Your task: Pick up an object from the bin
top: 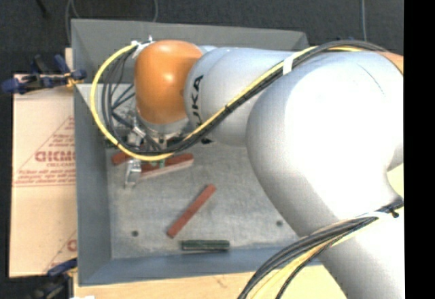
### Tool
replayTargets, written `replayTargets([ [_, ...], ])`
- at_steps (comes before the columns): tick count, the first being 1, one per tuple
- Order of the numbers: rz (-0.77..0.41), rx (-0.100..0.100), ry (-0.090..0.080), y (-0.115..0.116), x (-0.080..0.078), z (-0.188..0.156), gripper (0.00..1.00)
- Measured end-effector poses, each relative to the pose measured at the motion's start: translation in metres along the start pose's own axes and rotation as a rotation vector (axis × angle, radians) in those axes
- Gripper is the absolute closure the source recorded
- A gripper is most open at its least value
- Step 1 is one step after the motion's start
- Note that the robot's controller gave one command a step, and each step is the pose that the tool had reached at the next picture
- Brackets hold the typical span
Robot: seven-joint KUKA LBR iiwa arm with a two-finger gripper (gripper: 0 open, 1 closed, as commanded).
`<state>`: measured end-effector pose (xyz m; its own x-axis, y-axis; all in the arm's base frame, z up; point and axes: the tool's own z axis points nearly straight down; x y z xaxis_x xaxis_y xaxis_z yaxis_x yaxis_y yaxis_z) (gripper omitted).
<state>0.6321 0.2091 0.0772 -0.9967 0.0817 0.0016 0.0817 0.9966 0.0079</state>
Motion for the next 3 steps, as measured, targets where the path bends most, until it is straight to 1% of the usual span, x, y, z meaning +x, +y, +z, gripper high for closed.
replayTargets([
  [1,0.055,-0.003,0.017,0.0006,-0.0074,0.0006,0.0],
  [2,0.137,-0.004,-0.01,-0.0033,-0.0016,-0.0021,1.0],
  [3,0.137,-0.004,-0.01,-0.0033,-0.0017,-0.0021,1.0],
])
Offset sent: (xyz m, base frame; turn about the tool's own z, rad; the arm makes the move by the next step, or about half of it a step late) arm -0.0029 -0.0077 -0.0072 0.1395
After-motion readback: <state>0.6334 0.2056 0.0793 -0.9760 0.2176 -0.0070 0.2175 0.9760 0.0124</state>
